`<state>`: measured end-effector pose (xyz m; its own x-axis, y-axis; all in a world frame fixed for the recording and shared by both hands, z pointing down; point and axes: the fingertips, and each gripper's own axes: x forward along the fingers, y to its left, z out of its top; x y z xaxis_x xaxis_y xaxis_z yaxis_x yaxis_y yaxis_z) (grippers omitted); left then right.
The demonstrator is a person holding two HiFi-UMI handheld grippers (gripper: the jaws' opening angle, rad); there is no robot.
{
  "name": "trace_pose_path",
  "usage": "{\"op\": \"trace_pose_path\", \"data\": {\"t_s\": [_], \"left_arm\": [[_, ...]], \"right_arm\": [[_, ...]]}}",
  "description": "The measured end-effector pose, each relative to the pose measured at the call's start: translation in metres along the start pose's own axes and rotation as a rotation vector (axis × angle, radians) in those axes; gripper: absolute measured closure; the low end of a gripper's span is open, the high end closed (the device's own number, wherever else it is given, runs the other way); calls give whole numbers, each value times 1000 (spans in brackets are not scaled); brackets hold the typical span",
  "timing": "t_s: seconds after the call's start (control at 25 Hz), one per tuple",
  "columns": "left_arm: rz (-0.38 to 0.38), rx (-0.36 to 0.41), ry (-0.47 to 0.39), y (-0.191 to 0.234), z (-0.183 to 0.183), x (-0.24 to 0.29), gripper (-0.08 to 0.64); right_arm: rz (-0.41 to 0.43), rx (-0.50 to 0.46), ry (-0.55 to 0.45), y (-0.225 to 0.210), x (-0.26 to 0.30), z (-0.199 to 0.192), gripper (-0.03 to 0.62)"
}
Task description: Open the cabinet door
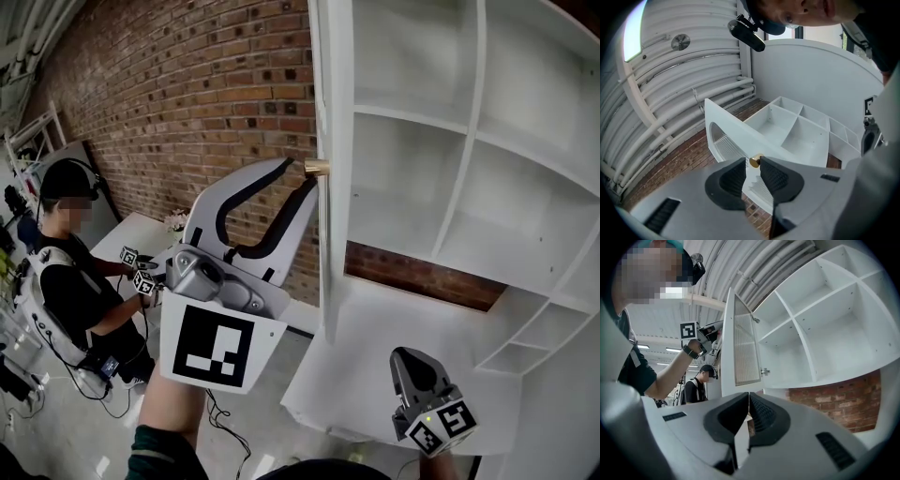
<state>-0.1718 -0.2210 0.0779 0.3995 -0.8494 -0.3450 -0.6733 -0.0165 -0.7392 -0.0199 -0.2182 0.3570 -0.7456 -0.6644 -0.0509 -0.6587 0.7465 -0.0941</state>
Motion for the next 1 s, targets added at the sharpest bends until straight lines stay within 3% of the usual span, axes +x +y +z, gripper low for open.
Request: {"op": "trace_pose_path", "data": {"t_s": [0.64, 1.0], "left_arm": [[66, -55, 51, 43, -43, -36, 495], [156, -196, 60, 76, -76, -53, 527]], "right_arm": [[32, -6, 21, 30, 25, -11, 588], [51, -7, 37, 43, 41, -16, 588]]}}
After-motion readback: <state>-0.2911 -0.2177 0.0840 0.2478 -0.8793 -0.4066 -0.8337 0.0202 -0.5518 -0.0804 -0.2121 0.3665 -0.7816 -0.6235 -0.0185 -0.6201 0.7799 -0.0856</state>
